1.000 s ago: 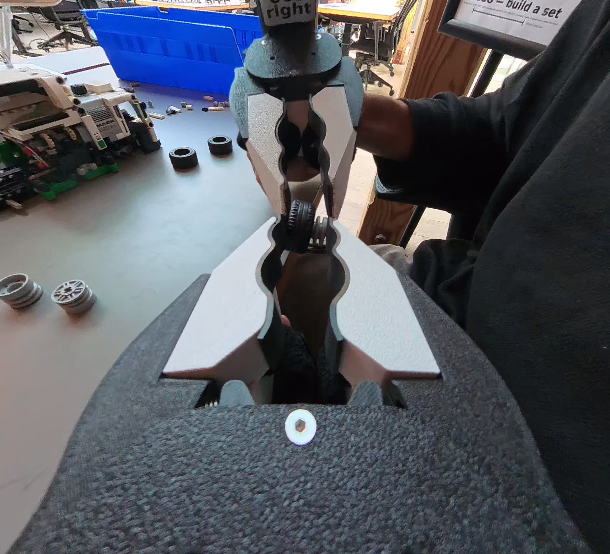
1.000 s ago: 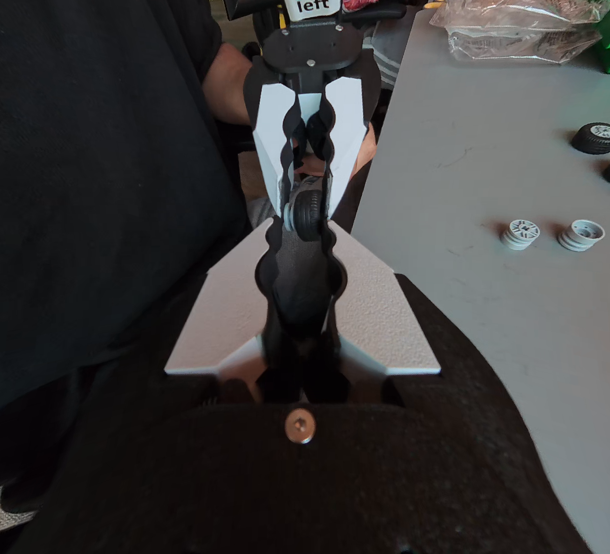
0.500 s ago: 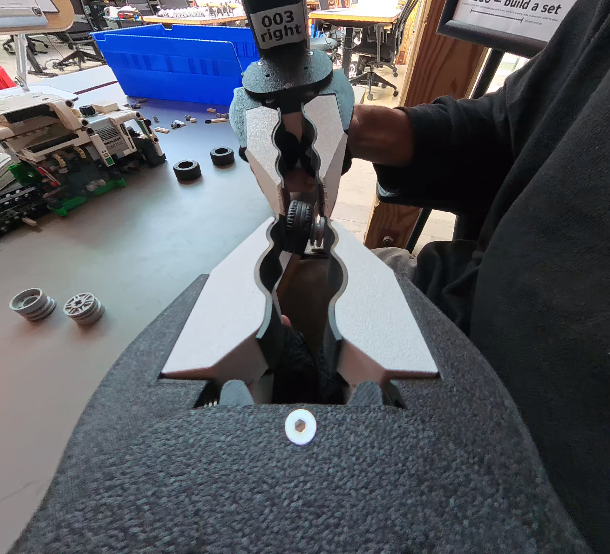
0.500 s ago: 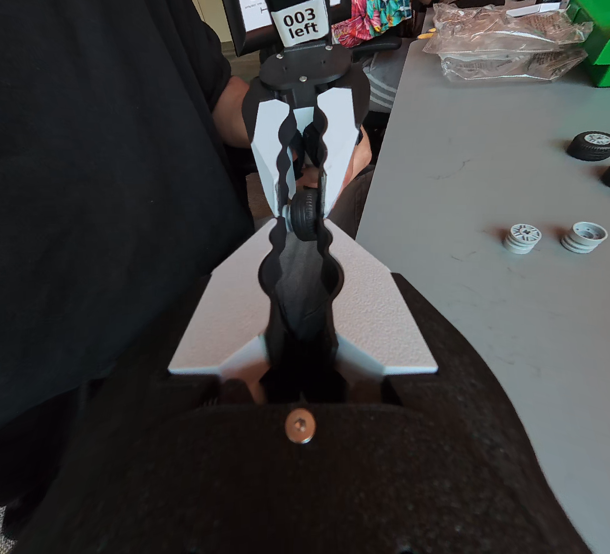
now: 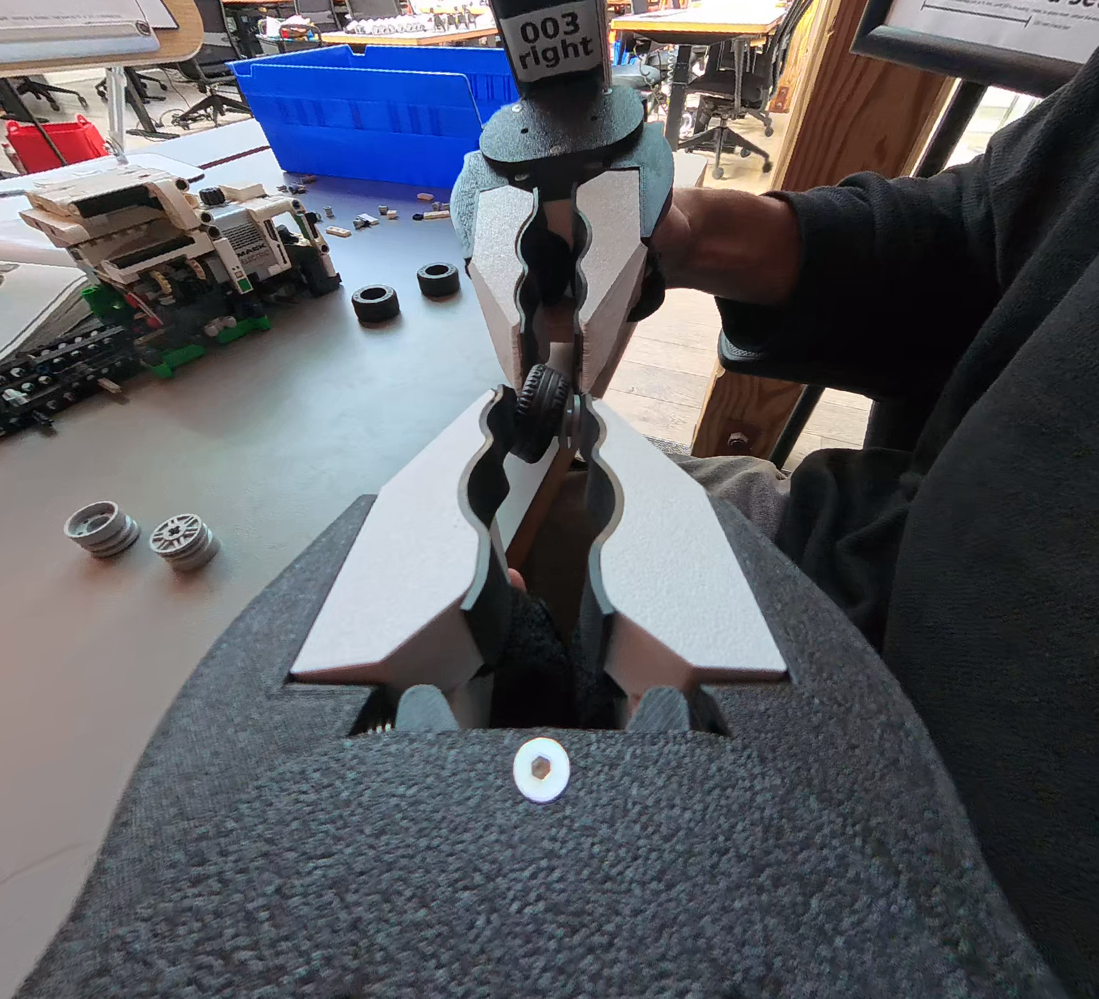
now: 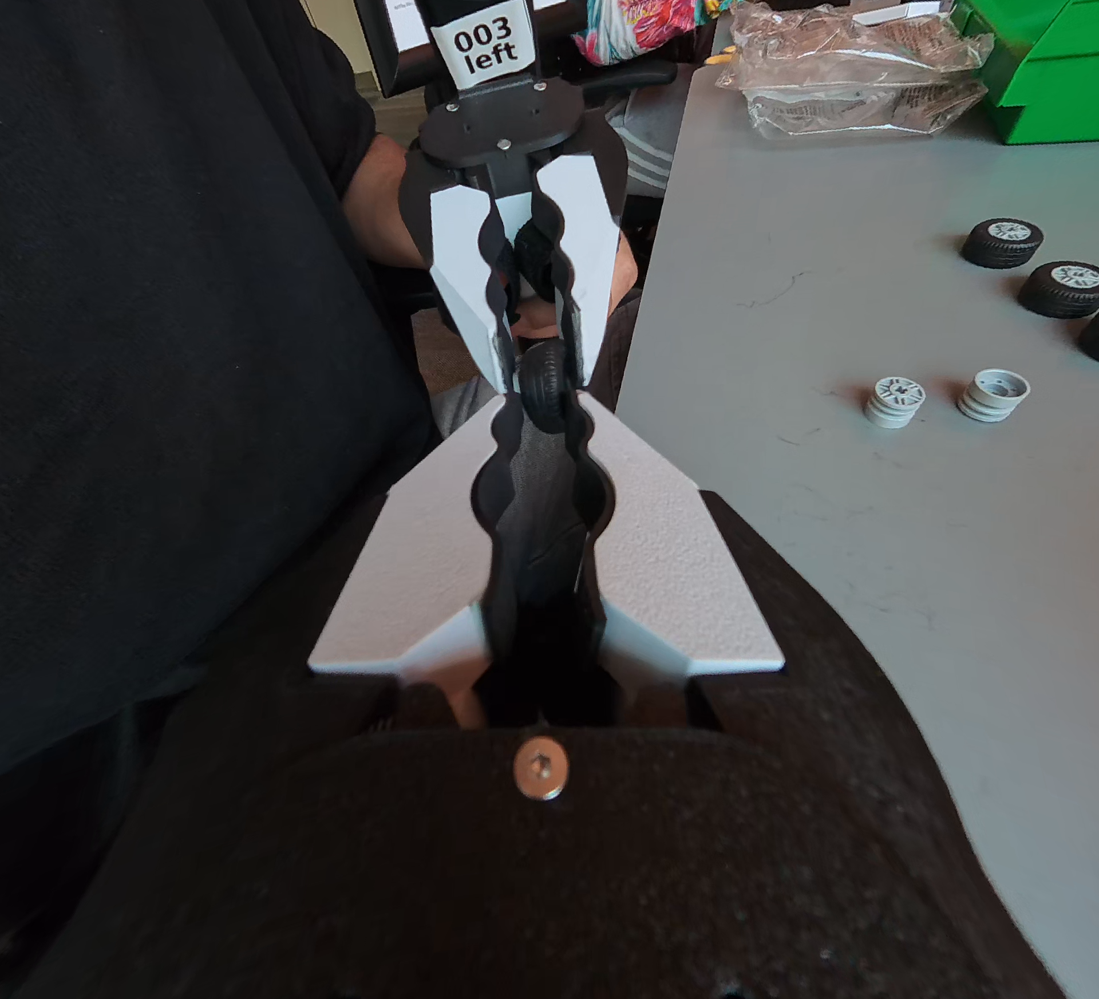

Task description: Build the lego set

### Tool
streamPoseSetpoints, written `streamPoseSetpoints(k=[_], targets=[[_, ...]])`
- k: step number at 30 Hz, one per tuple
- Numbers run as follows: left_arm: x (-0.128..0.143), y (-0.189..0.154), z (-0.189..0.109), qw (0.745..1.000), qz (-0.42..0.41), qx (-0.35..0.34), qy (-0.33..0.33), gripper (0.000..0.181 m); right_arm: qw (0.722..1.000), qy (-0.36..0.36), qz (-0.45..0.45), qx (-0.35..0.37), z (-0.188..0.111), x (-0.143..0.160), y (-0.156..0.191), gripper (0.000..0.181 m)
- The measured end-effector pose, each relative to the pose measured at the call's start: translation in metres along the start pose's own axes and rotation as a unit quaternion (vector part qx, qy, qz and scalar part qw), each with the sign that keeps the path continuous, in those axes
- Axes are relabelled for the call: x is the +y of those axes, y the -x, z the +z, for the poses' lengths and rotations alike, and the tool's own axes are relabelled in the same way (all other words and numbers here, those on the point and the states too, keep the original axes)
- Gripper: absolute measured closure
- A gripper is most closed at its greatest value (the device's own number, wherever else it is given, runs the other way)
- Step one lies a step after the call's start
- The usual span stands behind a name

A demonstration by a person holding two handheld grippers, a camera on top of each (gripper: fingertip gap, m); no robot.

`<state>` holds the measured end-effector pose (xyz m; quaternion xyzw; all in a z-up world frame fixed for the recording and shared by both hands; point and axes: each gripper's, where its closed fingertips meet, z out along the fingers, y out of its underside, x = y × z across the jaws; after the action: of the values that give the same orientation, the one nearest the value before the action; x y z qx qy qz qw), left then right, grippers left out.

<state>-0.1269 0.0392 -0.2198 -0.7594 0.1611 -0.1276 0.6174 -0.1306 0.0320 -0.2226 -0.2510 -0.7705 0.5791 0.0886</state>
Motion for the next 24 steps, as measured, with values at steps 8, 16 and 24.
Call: streamPoseSetpoints(k=[8, 16, 24], targets=[[0.001, 0.005, 0.001, 1.000, -0.008, -0.013, 0.001, 0.163, 0.999, 0.010, -0.022, 0.040, 0.000, 0.001, -0.005, 0.169], [0.005, 0.014, 0.006, 0.999, -0.015, -0.045, 0.013, 0.166, 0.995, 0.027, -0.039, 0.085, -0.002, 0.003, -0.015, 0.173], [0.001, 0.022, -0.003, 0.993, 0.095, -0.070, 0.011, 0.163, 0.994, -0.007, -0.040, 0.098, 0.001, -0.005, -0.024, 0.164]])
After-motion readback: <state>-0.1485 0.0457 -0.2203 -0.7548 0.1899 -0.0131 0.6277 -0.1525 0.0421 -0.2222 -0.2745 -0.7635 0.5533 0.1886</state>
